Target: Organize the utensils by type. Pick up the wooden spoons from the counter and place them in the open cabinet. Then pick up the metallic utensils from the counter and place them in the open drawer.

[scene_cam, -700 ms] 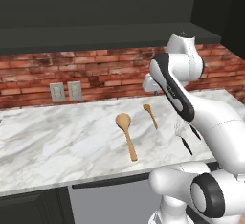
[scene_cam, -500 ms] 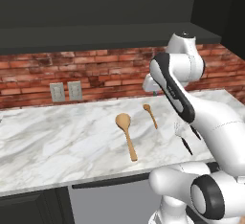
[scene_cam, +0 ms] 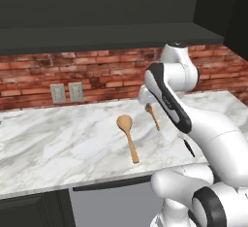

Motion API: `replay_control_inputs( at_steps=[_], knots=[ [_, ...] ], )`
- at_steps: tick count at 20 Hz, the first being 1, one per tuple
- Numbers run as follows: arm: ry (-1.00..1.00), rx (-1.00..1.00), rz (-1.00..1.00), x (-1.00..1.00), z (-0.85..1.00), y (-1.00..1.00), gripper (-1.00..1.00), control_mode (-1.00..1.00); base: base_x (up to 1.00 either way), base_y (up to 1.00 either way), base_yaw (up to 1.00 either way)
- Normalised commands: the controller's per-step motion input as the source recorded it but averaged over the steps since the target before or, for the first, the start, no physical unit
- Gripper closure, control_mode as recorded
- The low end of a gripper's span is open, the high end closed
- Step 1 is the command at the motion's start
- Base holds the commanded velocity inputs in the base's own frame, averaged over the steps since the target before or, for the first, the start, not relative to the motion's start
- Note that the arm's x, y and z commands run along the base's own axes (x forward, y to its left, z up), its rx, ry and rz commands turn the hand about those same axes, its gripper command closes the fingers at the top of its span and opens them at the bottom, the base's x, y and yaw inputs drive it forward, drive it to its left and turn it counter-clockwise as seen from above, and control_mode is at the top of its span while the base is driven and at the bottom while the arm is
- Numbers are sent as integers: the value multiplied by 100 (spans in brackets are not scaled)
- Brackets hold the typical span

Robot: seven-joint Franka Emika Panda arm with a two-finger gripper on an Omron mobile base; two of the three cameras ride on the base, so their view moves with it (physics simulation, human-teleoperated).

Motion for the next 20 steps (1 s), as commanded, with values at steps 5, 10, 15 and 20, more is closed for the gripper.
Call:
replay_control_inputs(
  at_steps=[5,10,15,20],
  knots=[
    [10,3,-1,0,-45,40,-100,-100,0,0,0],
    [16,2,-7,4,-61,25,-100,-100,0,0,0],
    [7,0,-13,24,-56,16,-100,-100,0,0,0],
    [0,-2,-14,32,-43,10,-100,-100,0,0,0]
  ],
)
